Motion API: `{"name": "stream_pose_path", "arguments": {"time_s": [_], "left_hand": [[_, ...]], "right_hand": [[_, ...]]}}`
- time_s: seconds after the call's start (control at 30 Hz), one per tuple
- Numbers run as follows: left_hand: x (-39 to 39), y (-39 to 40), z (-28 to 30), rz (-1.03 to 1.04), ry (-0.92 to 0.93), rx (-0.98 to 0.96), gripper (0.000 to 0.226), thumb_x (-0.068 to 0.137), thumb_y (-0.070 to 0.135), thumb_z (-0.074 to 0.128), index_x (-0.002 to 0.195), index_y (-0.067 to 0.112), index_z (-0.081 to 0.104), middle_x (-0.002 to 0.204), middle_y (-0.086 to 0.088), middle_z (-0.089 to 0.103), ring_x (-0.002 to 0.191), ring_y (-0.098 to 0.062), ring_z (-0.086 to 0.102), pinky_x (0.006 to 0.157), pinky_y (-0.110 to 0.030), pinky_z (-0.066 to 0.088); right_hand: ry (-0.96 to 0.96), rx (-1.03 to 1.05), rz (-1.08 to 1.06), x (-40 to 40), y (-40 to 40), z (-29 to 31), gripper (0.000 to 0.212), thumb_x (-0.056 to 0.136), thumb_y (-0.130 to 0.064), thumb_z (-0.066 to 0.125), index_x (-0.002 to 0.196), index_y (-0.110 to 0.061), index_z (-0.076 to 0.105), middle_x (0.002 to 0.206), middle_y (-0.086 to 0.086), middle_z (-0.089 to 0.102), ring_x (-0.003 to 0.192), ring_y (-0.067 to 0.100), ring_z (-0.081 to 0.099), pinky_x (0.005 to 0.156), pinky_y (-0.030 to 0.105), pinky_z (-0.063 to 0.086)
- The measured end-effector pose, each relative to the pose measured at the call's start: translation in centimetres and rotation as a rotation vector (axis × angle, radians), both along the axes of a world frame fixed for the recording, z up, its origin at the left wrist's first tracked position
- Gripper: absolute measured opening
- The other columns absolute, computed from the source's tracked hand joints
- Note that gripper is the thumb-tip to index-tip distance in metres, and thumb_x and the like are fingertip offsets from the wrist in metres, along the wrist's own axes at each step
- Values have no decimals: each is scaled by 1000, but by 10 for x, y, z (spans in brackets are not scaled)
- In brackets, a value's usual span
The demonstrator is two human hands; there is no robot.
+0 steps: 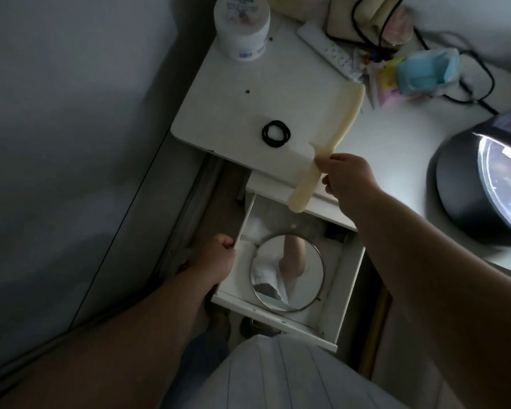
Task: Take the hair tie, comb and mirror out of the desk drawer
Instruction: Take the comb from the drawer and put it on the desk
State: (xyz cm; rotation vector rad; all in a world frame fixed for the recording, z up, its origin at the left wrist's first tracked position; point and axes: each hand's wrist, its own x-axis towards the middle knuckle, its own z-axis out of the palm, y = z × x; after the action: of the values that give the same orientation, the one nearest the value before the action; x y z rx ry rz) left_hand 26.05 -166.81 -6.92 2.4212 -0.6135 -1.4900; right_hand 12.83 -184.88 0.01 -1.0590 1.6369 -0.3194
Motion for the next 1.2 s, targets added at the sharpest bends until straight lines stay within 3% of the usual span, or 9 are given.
{"name": "stream_pose_path", "arguments": {"time_s": [0.13,0.27,0.4,0.5,0.57,0.7,1.0,1.13,1.2], "left_hand": [[1,1,-3,25,-16,-14,30,90,15,53,118,10,62,121,-11,66,107,-26,60,88,-30,44],[1,1,-7,60,-5,-24,26,90,12,54,114,6,63,115,-13,67,90,-18,54,77,-25,40],[2,1,-9,82,6,-10,26,89,14,55,113,7,63,114,-14,68,97,-25,62,82,-33,47],[3,2,-10,88,20,-5,25,89,14,56,111,7,64,112,-14,69,103,-29,63,88,-36,49],[3,2,-10,89,23,0,23,88,14,56,109,7,65,109,-14,69,102,-29,63,83,-32,47],[4,0,-11,73,30,3,16,89,13,56,102,11,64,101,-12,68,88,-22,58,78,-29,43],[6,2,-14,50,28,-1,22,88,15,57,107,9,65,90,-4,62,85,-20,57,74,-27,41],[6,3,-12,38,45,4,10,88,17,56,95,15,62,90,-4,61,86,-21,56,76,-29,42],[7,3,-10,26,38,11,9,88,19,56,95,17,61,90,-3,61,86,-20,56,76,-28,41]], "right_hand": [[40,28,0,16,-21,-7,12,85,-18,65,78,-9,60,70,4,56,60,15,49,58,26,43],[133,-20,70,27,-33,-13,13,85,-21,64,91,-11,60,71,3,57,61,15,52,59,25,45],[208,-45,115,34,-37,-16,12,84,-20,62,87,-8,62,65,2,55,70,21,59,77,33,55],[226,-54,116,37,-39,-15,17,83,-19,62,70,-10,57,63,3,56,79,27,66,85,40,57],[250,-66,130,37,-40,-14,18,82,-21,61,69,-10,57,69,7,63,84,30,69,85,43,57],[324,-113,209,38,-39,-15,26,82,-27,62,91,-2,67,93,17,73,88,30,70,85,41,57],[451,-157,310,42,-40,-20,37,82,-32,54,100,-3,68,93,13,73,87,28,68,71,33,54],[465,-159,314,44,-41,-23,34,82,-26,52,102,-3,66,89,9,68,81,26,64,56,26,44],[476,-194,320,42,-37,-20,34,84,-25,52,107,-4,62,94,8,64,89,26,63,58,25,44]]}}
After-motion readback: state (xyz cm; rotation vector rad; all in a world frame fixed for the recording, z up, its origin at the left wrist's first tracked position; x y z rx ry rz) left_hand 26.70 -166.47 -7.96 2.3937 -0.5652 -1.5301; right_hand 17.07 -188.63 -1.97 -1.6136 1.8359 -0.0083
